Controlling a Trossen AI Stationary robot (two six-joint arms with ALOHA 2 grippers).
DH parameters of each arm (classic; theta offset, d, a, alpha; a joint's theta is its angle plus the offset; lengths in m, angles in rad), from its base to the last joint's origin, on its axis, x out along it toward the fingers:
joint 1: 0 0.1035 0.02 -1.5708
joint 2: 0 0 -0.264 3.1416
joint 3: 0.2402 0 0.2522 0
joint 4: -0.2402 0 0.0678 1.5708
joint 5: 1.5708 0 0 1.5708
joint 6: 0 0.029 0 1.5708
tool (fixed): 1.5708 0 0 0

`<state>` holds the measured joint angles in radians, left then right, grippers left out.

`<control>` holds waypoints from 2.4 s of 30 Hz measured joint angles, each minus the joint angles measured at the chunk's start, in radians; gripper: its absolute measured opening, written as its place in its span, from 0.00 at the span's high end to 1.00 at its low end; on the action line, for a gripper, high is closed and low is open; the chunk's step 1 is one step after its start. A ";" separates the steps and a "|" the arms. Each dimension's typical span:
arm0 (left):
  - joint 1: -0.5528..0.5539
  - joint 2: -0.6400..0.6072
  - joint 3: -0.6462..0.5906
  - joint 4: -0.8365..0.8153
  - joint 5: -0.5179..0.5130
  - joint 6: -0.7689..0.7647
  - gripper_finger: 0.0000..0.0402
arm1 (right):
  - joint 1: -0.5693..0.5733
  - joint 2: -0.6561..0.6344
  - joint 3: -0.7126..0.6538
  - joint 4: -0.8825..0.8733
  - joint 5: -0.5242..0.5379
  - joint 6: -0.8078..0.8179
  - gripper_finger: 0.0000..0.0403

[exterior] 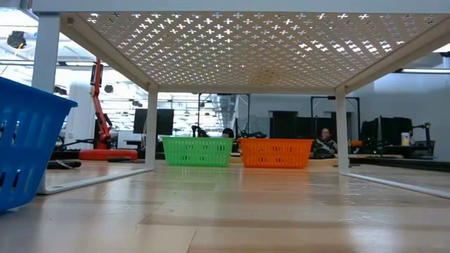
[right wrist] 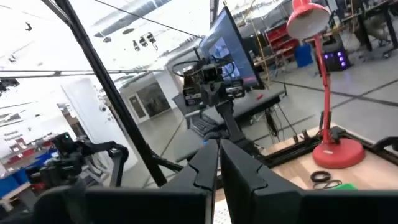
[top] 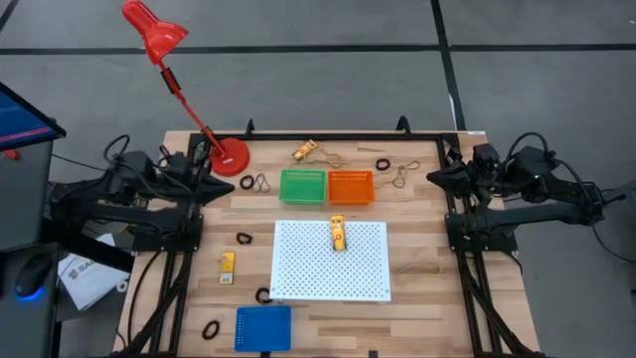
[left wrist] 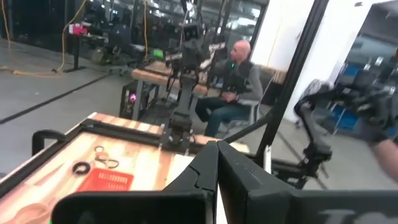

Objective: Pick & Place Office Desk Supplies
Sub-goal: Put the crayon box into the orange bin

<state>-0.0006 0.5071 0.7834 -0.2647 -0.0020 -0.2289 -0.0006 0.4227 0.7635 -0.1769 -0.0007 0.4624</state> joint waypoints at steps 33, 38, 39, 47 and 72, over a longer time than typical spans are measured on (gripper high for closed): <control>-0.001 0.284 -0.001 0.319 -0.596 0.485 1.00 | 0.028 0.547 0.328 -0.357 -0.253 0.020 0.90; -0.029 0.315 -0.001 0.315 -0.570 0.486 1.00 | 0.141 0.723 0.562 -0.557 -0.118 -0.135 0.83; -0.033 0.315 -0.001 0.315 -0.568 0.486 1.00 | 0.163 0.760 0.602 -0.613 -0.075 -0.170 0.82; -0.034 0.290 0.000 0.387 -0.557 0.570 1.00 | 0.328 1.031 0.809 -0.917 0.184 -0.349 0.63; -0.032 0.287 -0.071 0.437 -0.438 0.592 1.00 | 0.367 1.374 0.906 -0.911 0.720 -1.440 0.44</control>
<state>-0.0322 0.7944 0.7126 0.1722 -0.4397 0.3630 0.3665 1.7968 1.6692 -1.0881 0.7197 -0.9771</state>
